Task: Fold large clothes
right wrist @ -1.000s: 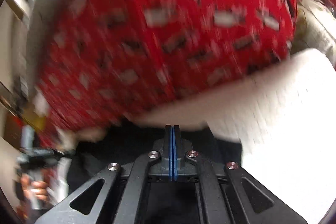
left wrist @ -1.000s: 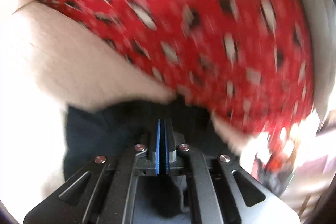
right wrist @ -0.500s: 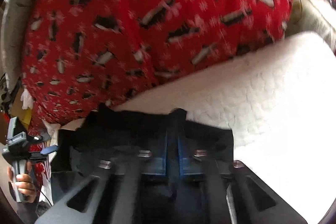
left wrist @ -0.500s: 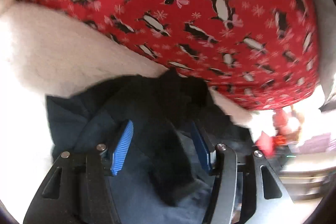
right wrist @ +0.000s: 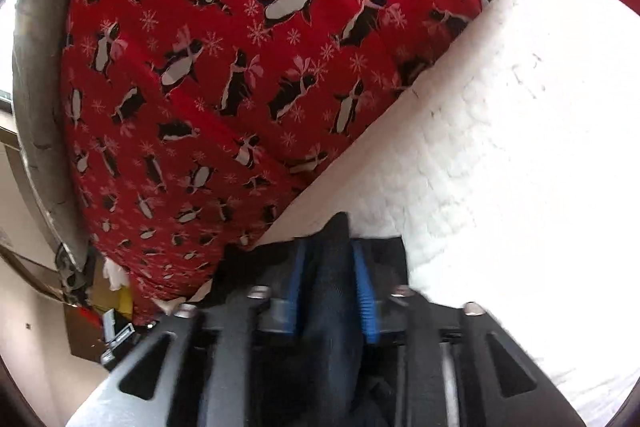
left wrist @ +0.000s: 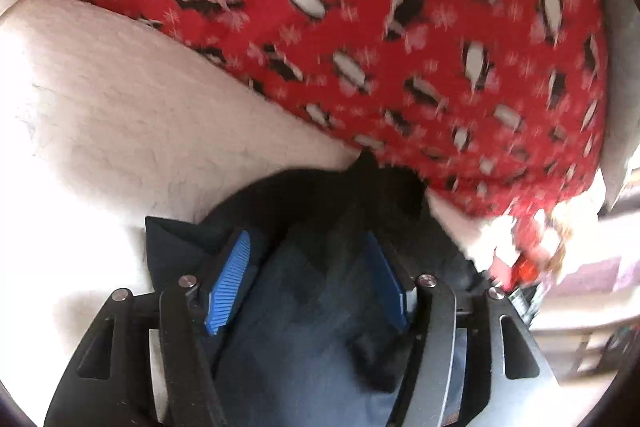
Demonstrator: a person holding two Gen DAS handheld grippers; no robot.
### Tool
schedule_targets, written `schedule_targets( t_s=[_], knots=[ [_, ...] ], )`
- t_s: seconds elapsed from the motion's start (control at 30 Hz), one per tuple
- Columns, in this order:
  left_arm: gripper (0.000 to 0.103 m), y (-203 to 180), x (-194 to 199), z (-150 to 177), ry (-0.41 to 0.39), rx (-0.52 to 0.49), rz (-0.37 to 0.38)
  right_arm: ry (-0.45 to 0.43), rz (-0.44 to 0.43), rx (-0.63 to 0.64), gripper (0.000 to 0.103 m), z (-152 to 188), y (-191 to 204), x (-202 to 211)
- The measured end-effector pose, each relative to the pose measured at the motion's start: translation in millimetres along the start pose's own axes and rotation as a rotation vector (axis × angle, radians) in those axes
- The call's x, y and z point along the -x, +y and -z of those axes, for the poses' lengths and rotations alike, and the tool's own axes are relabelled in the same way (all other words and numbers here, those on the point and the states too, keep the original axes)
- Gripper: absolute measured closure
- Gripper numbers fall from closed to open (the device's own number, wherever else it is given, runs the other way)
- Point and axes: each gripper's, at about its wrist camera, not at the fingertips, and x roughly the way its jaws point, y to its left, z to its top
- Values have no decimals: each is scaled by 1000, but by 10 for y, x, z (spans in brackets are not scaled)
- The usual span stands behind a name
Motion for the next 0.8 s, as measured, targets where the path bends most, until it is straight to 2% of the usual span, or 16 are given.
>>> schedule_targets(
  t_s=[0.13,0.17,0.2,0.23,0.27,0.3,0.37,0.43,0.5,0.57,0.67,0.7,0.73,0.8],
  knots=[
    [44,-291,-118,201,23,-150,-63,13,-2,15,59,66,17,-30],
    [47,-429,-104,297,-12,-230,-105,14,1,17,59,78,26,-52],
    [59,-505,-71,359,-36,-280,-143,5,4,25,59,87,38,-44],
    [93,-611,-71,434,-61,-343,-231,-6,5,46,65,95,70,-27],
    [96,-658,-93,476,-56,-365,-298,-10,18,76,87,131,164,-98],
    [96,-658,-69,502,-60,-349,-320,-13,25,141,96,138,261,-81],
    [97,-573,93,486,-128,-289,-286,-59,22,239,96,145,451,127],
    [97,-367,254,400,-186,-168,-219,-127,-40,254,96,118,538,309],
    [97,-63,336,299,-204,-2,-110,-159,-67,220,96,80,527,371],
    [96,198,266,237,-184,132,-21,-148,-59,194,97,49,468,293],
    [91,470,69,203,-134,273,18,-113,-13,124,96,11,273,92],
    [90,545,20,203,-119,314,31,-86,30,85,95,1,171,-39],
    [89,630,-9,212,-104,351,75,-47,100,30,92,5,51,-169],
    [88,722,54,260,-108,373,165,-22,140,-11,87,45,-27,-245]
  ],
)
